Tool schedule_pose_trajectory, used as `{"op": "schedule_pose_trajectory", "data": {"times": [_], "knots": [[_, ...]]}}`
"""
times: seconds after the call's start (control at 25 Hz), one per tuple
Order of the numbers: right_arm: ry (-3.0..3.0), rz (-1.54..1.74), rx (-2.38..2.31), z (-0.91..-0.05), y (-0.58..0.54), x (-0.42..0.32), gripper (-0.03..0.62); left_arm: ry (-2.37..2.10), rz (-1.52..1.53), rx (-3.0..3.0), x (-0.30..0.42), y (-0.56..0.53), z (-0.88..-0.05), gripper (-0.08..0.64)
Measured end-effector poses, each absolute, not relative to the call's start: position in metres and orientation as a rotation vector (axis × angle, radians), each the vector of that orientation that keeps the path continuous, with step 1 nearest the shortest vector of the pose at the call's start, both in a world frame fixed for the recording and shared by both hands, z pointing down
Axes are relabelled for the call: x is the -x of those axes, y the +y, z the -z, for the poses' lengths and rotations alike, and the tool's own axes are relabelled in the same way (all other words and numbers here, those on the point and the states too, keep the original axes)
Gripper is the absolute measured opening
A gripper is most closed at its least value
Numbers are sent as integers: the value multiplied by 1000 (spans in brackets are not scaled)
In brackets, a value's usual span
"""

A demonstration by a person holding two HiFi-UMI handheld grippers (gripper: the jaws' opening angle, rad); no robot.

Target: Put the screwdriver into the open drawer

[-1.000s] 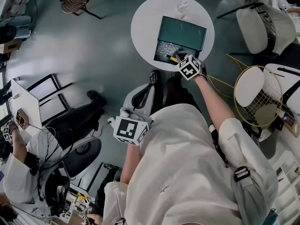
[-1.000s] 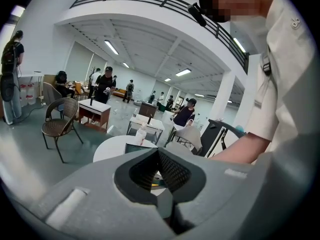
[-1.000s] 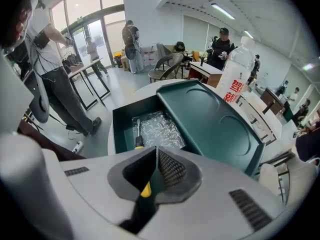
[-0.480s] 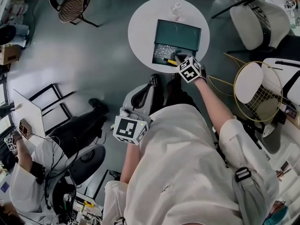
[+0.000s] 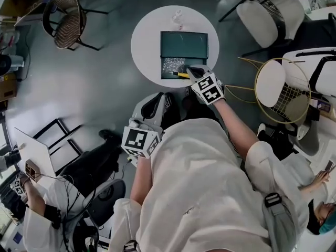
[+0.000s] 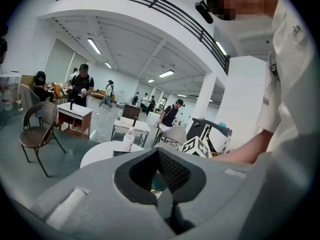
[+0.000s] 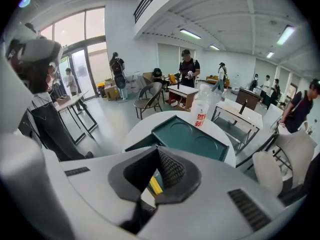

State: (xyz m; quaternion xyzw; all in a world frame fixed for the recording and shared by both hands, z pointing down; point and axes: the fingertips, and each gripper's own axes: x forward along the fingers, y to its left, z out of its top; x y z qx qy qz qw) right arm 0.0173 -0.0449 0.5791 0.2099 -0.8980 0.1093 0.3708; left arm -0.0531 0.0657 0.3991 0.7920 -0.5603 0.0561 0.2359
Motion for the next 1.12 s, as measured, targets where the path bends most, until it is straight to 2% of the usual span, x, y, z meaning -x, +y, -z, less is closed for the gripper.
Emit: {"op": "schedule_pose_trajectory", "data": {"times": [0.44,1.12], "knots": [[-2385,-361,-736,-526,-14,-46,9,-1368,-194,-2317,40,59,-410,12],[-2222,-562,-687,-602,35,-46,18,-1215,-272,-2323,34,73,-433,12]]}}
